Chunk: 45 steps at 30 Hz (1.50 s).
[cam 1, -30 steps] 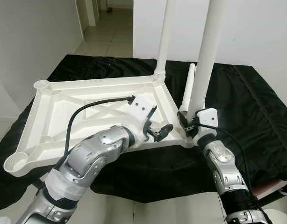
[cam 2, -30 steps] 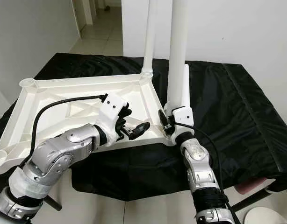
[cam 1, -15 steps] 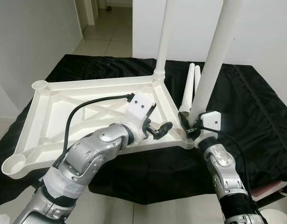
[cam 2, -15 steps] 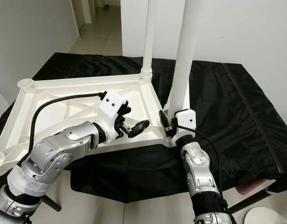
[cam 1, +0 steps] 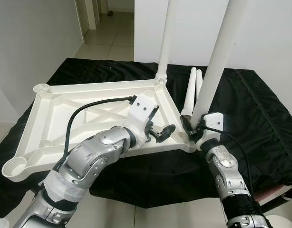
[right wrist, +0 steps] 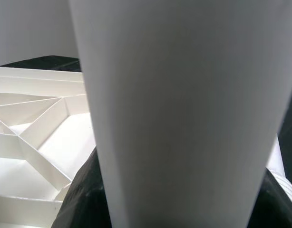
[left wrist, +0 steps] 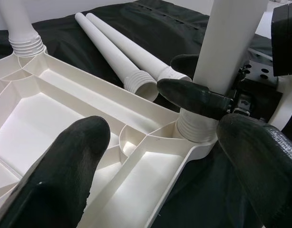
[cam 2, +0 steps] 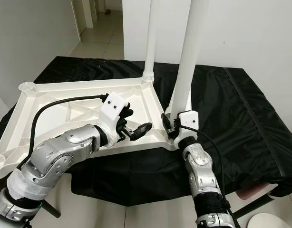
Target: Building children table
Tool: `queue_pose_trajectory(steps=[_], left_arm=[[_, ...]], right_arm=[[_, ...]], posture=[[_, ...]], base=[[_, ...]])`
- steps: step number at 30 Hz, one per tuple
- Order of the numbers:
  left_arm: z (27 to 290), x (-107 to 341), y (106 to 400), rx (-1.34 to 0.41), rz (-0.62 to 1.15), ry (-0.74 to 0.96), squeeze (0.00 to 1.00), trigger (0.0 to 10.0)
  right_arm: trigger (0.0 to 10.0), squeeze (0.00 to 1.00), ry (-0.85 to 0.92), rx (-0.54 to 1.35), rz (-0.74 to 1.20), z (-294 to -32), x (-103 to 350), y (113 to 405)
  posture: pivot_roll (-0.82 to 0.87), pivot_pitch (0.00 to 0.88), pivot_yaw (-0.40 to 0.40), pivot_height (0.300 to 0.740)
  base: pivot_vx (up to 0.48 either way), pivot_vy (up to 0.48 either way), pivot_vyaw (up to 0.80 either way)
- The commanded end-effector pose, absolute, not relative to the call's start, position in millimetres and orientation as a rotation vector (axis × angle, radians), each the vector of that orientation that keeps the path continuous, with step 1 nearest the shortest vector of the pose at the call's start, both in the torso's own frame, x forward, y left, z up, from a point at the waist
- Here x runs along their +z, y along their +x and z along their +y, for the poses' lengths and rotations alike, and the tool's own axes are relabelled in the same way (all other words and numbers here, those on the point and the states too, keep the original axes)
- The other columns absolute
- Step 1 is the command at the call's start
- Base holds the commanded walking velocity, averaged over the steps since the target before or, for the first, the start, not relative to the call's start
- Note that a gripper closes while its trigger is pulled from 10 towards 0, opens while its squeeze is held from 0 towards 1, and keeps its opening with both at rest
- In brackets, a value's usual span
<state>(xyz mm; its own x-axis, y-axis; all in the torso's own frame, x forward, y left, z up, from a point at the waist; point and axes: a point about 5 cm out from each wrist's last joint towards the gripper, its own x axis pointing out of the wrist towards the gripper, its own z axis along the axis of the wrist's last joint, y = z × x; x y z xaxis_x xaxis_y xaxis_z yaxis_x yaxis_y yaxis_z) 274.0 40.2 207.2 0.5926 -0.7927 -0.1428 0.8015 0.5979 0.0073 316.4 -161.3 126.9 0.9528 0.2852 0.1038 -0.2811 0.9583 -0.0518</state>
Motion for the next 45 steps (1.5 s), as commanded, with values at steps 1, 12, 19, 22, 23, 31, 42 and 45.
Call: queue_pose_trajectory(steps=[1, 12, 19, 22, 23, 31, 42, 45], left_arm=[[35.5, 212.3, 266.2, -1.094, 0.112, 0.078, 0.00, 10.0], [36.1, 212.1, 265.5, -1.099, 0.116, 0.080, 0.00, 10.0], [36.0, 211.6, 265.2, -1.100, 0.119, 0.078, 0.00, 10.0], [36.0, 211.5, 265.2, -1.100, 0.119, 0.078, 0.00, 10.0], [36.0, 211.6, 265.3, -1.099, 0.118, 0.077, 0.00, 10.0], [36.0, 211.7, 265.4, -1.096, 0.118, 0.076, 0.00, 10.0], [36.0, 212.0, 266.2, -1.098, 0.118, 0.077, 0.00, 10.0], [36.1, 212.1, 266.2, -1.098, 0.118, 0.077, 0.00, 10.0]], right_arm=[[10.0, 0.00, 0.064, 0.267, 0.100, -159.0, 85.0, 307.8], [10.0, 0.00, 0.148, 0.205, 0.110, -164.5, 80.9, 304.5], [10.0, 0.00, 0.154, 0.196, 0.108, -165.6, 80.3, 303.8], [10.0, 0.00, 0.152, 0.196, 0.105, -165.5, 80.0, 303.3], [10.0, 0.00, 0.157, 0.196, 0.098, -165.2, 79.9, 302.5], [10.0, 0.00, 0.196, 0.181, 0.073, -165.7, 78.5, 297.7], [10.0, 0.00, 0.300, 0.157, -0.031, -166.0, 82.1, 288.9], [10.0, 0.00, 0.324, 0.152, -0.031, -166.2, 81.2, 287.8]], posture=[[0.02, 0.004, 0.019, 0.740], [0.02, 0.011, 0.025, 0.740], [0.02, 0.012, 0.025, 0.740], [0.02, 0.012, 0.025, 0.740], [0.02, 0.013, 0.024, 0.740], [0.02, 0.014, 0.021, 0.740], [0.02, 0.013, 0.023, 0.740], [0.02, 0.013, 0.024, 0.740]], base=[[0.000, 0.000, 0.00], [0.000, 0.000, 0.00], [0.000, 0.000, 0.00], [0.000, 0.000, 0.00], [0.000, 0.000, 0.00], [0.000, 0.000, 0.00], [0.000, 0.000, 0.00], [0.000, 0.000, 0.00]])
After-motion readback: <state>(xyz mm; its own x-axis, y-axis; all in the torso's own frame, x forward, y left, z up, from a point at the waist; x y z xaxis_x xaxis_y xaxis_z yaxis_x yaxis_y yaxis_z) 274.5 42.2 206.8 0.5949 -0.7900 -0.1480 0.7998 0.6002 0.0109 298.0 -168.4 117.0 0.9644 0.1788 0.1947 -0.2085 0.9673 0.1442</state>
